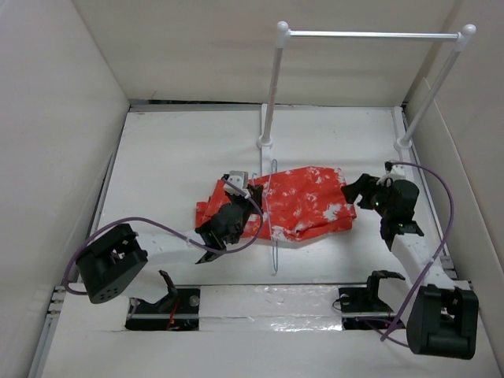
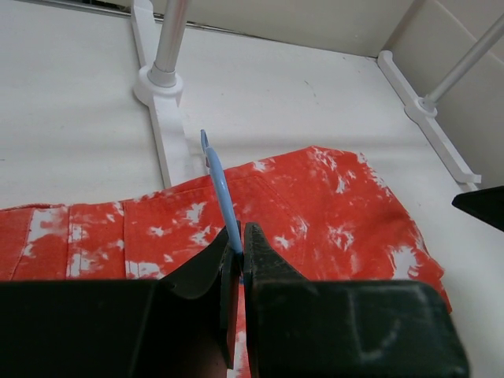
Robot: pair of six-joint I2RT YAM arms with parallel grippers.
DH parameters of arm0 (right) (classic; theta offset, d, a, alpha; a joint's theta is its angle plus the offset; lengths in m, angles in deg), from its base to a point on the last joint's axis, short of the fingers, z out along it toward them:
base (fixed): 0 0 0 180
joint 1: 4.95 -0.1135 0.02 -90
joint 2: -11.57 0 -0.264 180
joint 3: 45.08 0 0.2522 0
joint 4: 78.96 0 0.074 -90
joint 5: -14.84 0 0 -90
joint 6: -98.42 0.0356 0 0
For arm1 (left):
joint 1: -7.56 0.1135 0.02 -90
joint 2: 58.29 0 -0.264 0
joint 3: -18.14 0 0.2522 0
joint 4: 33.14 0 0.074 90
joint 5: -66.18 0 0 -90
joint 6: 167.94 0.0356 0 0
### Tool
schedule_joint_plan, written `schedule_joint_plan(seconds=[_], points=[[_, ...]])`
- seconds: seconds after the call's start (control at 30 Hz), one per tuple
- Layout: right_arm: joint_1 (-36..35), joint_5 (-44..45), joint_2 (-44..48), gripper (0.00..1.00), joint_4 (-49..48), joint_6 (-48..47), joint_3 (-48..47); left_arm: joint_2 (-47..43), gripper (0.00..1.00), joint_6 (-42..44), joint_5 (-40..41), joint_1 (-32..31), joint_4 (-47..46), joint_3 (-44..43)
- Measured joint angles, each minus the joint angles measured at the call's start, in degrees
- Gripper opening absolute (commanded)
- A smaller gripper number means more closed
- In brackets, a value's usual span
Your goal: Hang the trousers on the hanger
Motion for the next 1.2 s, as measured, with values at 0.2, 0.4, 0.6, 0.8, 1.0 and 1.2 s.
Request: schedule_joint_plan(seconds=[0.2,0.4,0.6,0.8,1.0,1.2], points=[[-15.93,4.35,10.43,0.81,3.63,0.7,-2.08,-3.3,0.0,0.63,1.81,-2.51,6.73,-3.74],[-47.67,16.87,9.4,0.74,-0.35,6.91,-4.79,-4.2,0.0,2.08,3.56,-4.11,10.16,-6.56],[-54.4,23.8,-3.52,0.62,-6.84,11.98,-6.95,-5.18,0.0,1.9,3.93,-4.11,12.72,-7.13],[-56.33,25.27,-13.75,0.36,-12.24,15.85,-6.95,-8.33,0.0,1.6,4.11,-4.66,15.43,-7.65],[-57.31,23.19,-17.33,0.0,-19.52,19.43,-6.99,-10.08,0.0,1.44,4.33,-4.94,18.01,-7.82],[-56.96,21.68,-17.97,0.0,-26.91,24.81,-5.33,-10.95,0.0,2.38,4.57,-4.94,21.22,-10.78]])
